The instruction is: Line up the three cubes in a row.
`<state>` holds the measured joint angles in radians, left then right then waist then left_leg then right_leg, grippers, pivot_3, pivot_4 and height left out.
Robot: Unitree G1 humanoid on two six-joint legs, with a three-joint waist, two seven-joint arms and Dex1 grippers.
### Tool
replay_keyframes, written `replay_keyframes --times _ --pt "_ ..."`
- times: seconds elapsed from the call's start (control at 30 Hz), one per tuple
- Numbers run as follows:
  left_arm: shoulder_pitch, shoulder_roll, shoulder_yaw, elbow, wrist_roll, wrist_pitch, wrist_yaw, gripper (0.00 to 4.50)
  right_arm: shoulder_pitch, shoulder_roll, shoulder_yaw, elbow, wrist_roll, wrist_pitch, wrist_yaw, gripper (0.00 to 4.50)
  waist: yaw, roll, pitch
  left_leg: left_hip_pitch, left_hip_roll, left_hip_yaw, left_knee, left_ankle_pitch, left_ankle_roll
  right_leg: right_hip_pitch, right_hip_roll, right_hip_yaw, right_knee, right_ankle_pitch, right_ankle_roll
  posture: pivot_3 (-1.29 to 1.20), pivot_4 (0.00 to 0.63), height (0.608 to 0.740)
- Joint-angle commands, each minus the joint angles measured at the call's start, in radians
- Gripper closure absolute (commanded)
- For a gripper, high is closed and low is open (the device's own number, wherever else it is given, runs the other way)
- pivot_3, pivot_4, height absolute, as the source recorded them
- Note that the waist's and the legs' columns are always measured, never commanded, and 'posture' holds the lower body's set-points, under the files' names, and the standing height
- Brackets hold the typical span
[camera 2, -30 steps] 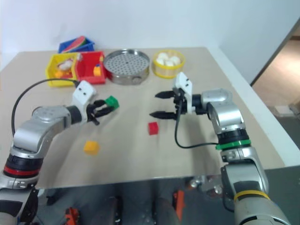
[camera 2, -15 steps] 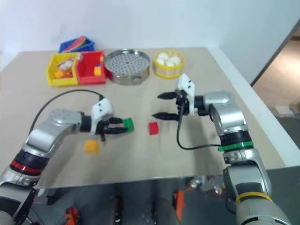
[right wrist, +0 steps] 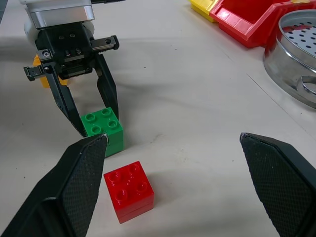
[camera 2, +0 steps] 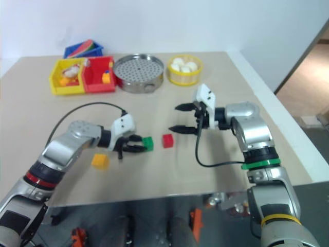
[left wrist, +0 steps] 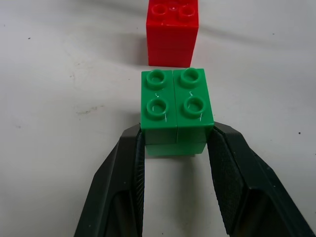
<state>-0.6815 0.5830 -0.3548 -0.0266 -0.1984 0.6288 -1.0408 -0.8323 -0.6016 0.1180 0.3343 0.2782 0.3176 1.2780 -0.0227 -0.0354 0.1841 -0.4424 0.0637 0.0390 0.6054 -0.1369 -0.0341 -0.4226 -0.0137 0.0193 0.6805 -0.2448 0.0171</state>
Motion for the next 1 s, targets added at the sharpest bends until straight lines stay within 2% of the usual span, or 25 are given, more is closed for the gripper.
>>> replay_keyframes --times 0.03,1.0 --pt "-0.02 0.012 0.011 0.004 0.018 -0.045 -0.018 3.21 -0.002 -0.017 -0.04 -0.045 0.037 0.012 0.019 0.0 0.0 0.0 0.0 0.0 0.0 0.0 0.0 0.0 0.0 0.0 0.0 0.0 0.0 0.0 0.0 0.0 0.15 0.74" --pt "-0.041 -0.011 0.009 0.088 0.072 -0.136 -0.069 3.21 0.017 -0.028 -0.029 -0.068 0.021 -0.004 0.021 0.0 0.001 0.0 0.0 0.0 0.0 0.0 0.002 0.0 0.0 0.0 0.0 0.0 0.001 0.0 0.0 0.0 0.15 0.74"
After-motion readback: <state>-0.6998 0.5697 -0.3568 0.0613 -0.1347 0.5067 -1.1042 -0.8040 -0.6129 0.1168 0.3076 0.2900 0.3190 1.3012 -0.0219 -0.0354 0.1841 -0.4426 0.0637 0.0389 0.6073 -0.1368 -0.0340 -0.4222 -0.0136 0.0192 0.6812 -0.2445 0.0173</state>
